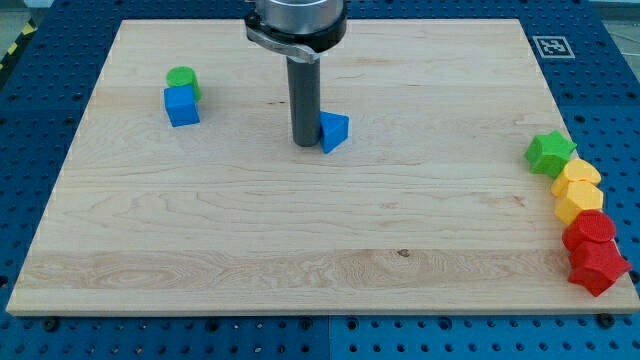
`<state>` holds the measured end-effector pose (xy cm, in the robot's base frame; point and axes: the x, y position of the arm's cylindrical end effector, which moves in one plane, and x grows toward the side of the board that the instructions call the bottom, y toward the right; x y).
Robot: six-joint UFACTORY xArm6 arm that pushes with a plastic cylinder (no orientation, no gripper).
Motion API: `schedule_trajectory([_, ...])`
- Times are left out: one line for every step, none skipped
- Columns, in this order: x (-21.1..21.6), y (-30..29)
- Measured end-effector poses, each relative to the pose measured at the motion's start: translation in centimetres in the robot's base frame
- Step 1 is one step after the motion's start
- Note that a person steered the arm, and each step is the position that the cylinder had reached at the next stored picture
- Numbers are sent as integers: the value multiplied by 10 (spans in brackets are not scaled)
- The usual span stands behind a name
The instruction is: Move the blue triangle towards the top of the green star
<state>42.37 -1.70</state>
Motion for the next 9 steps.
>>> schedule_trajectory([0, 8])
schedule_trajectory([0, 16])
schedule_trajectory([0, 28])
schedule_trajectory([0, 34])
schedule_trajectory([-1, 34])
schedule_trajectory([-5, 36])
schedule_trajectory([-13, 41])
schedule_trajectory([-16, 42])
schedule_trajectory([-19, 47])
